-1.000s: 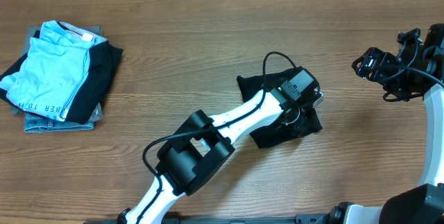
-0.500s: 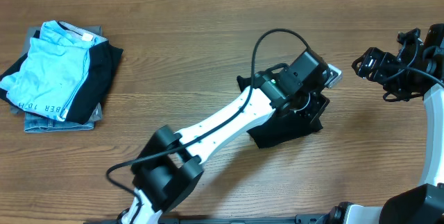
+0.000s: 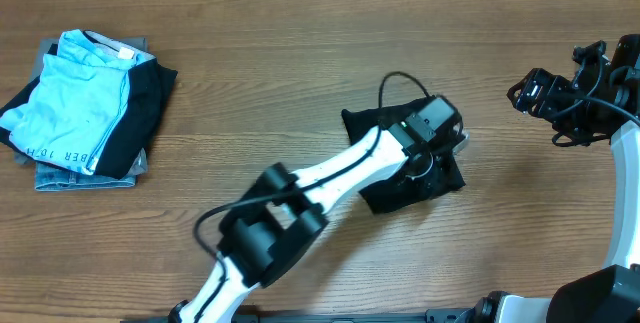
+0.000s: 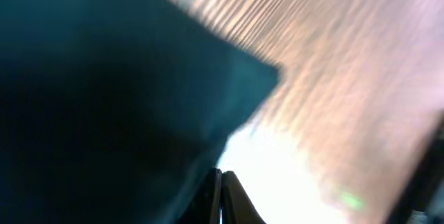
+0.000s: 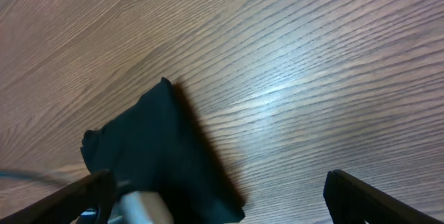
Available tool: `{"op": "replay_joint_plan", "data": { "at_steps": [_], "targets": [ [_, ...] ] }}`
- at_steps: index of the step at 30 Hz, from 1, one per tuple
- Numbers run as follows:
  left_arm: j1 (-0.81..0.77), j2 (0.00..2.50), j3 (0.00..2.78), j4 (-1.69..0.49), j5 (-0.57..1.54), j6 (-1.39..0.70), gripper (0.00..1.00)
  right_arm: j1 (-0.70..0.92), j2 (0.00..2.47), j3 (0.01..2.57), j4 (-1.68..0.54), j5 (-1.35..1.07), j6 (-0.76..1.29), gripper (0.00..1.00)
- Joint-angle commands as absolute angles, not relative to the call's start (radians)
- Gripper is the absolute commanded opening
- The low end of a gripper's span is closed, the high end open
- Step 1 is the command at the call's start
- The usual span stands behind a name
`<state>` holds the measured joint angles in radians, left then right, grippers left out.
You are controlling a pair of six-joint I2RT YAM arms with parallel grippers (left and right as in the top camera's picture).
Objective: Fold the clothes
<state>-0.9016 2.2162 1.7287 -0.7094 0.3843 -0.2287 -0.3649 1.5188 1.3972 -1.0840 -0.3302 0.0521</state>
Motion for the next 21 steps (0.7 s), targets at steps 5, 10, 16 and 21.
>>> {"op": "replay_joint_plan", "data": {
  "at_steps": [5, 10, 16, 21],
  "targets": [
    [-0.807, 1.93, 1.766, -0.831, 0.163, -0.359, 0.06, -0.364, 1.517, 1.407, -1.08, -0.322, 0.057, 1.0],
    [-0.791, 1.979, 1.732, -0.883, 0.056, -0.429, 0.09, -0.364, 1.517, 1.407, -1.08, -0.322, 0.057, 1.0],
    [-0.789, 2.101, 1.728, -0.886, 0.051, -0.466, 0.82, -0.364, 1.517, 1.407, -1.08, -0.322, 0.057, 1.0],
    [-0.757, 2.127, 1.728, -0.896, 0.056, -0.519, 1.0, -0.364, 1.517, 1.407, -1.08, -0.322, 0.057, 1.0]
  ]
}}
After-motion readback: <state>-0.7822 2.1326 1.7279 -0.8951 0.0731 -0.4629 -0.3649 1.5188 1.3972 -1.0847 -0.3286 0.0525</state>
